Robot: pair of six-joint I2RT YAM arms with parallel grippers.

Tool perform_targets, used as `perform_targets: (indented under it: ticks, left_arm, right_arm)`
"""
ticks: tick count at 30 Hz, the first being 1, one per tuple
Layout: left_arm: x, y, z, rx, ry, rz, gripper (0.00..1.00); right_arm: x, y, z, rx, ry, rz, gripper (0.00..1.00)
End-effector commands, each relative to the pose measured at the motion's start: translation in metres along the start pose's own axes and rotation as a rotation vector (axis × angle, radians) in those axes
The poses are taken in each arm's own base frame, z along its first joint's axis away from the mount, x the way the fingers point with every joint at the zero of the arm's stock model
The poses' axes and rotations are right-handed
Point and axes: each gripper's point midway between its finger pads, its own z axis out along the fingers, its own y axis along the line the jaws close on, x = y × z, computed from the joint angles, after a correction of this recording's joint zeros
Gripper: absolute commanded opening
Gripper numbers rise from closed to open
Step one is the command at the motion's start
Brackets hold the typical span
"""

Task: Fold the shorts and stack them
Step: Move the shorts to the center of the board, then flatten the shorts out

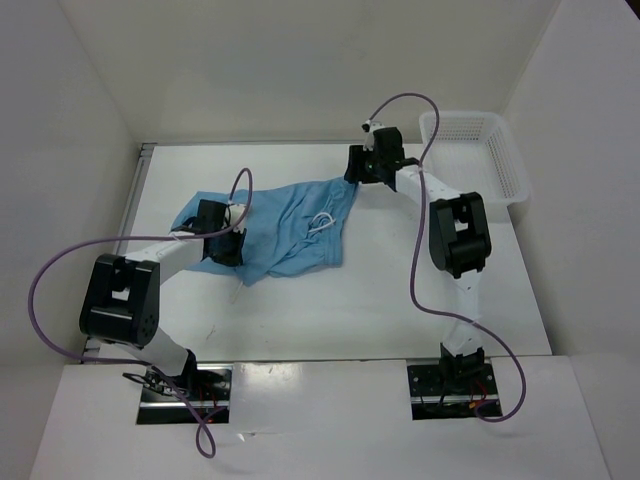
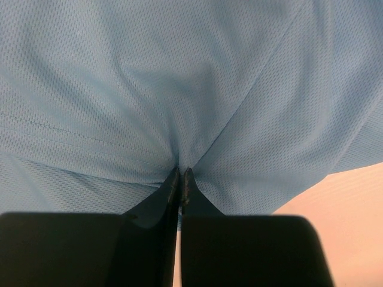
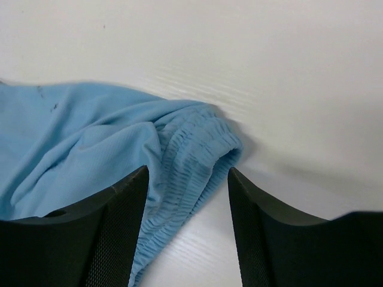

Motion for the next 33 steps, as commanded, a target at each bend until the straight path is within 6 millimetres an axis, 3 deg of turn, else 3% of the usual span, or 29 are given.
perform_targets:
  ticks: [1,5,6,11,14,17,19,20,21,24,26,29,33]
  left_arm:
    - [-0.006,-0.007,-0.009,0.025,0.02,0.004,0.0]
    - [-0.026,-0.006,-0.019,0.012,-0.01,0.01,0.0]
    - [-0.039,-0.005,-0.022,0.01,-0.038,0.016,0.0]
    - [-0.043,-0.006,-0.028,0.011,-0.029,0.014,0.0]
    - [-0.038,-0.005,-0.028,0.001,-0.011,0.01,0.0]
    - [-0.05,-0.002,-0.034,-0.019,-0.041,0.016,0.0]
    - [-0.055,0.0,-0.036,-0.029,-0.052,0.018,0.0]
    - [-0.055,0.0,-0.036,-0.029,-0.052,0.018,0.0]
    - [-0.061,0.0,-0.037,-0.031,-0.07,0.021,0.0]
    - [-0.071,0.007,-0.037,-0.067,-0.107,0.027,0.0]
    - [-0.081,0.013,-0.041,-0.108,-0.141,0.03,0.0]
    - [-0.092,0.021,-0.048,-0.158,-0.189,0.032,0.0]
    - [-0.113,0.03,-0.068,-0.205,-0.268,0.027,0.0]
  right_arm:
    - [-0.021,0.002,0.009,0.003,-0.065,0.074,0.62]
    - [-0.018,-0.007,0.01,0.02,-0.053,0.192,0.62]
    - [-0.012,-0.008,0.014,0.023,-0.042,0.205,0.63]
    - [0.006,-0.013,0.026,0.029,-0.005,0.232,0.63]
    - [0.006,-0.017,0.034,0.043,-0.012,0.231,0.63]
    - [0.005,-0.017,0.04,0.026,-0.016,0.191,0.63]
    - [0.008,-0.019,0.048,0.016,-0.019,0.165,0.54]
    - [0.003,-0.018,0.048,0.004,-0.027,0.141,0.49]
    - [-0.001,-0.015,0.047,-0.013,-0.033,0.123,0.36]
    - [-0.01,-0.017,0.049,-0.006,-0.059,0.093,0.12]
    - [-0.029,-0.015,0.039,-0.001,-0.098,0.032,0.03]
    - [-0.049,-0.012,0.025,0.006,-0.134,-0.021,0.0]
    - [-0.092,0.005,-0.019,-0.019,-0.214,-0.138,0.0]
